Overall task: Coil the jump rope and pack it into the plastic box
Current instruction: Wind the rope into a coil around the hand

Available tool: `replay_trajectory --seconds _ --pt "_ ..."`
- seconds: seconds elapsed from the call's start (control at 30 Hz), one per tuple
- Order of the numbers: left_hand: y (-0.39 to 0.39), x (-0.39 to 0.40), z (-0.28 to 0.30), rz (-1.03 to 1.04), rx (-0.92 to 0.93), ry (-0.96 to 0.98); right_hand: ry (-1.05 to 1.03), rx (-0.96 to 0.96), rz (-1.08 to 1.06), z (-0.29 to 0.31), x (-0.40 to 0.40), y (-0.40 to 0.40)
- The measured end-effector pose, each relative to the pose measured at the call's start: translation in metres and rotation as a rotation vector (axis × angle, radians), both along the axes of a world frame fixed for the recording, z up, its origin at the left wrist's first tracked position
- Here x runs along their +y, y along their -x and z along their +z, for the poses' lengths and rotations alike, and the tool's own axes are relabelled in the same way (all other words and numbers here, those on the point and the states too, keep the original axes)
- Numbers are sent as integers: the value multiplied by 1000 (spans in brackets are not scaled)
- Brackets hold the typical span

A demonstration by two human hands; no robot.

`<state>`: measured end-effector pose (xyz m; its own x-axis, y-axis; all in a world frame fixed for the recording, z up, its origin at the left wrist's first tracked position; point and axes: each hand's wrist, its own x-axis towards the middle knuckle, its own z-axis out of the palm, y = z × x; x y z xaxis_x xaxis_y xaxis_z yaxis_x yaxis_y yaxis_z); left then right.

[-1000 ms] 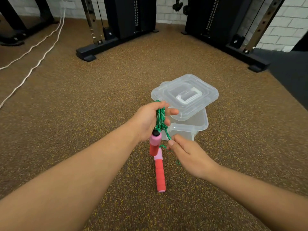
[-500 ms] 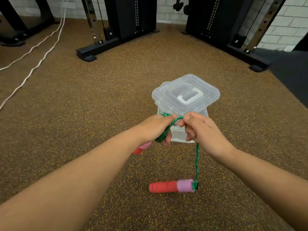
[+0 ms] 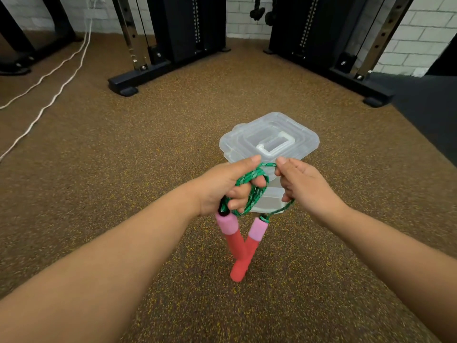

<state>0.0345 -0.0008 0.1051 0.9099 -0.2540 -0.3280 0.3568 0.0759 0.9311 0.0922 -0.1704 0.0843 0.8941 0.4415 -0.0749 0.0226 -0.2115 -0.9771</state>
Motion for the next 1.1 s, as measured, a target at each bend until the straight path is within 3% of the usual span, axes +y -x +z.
replay_trajectory --seconds 0.27,0.6,0.77,0.93,1.1 --pt "-5 4 12 260 11 358 69 -14 82 -13 3 7" --pt "-17 15 21 573 -41 527 196 -52 233 -31 2 29" --pt "-20 18 17 655 -108 364 272 -135 333 -24 2 39" --pt "-11 8 12 510 -180 -235 364 -378 383 -3 9 48" --pt "-6 4 3 290 -240 -573 242 -367 344 21 11 45"
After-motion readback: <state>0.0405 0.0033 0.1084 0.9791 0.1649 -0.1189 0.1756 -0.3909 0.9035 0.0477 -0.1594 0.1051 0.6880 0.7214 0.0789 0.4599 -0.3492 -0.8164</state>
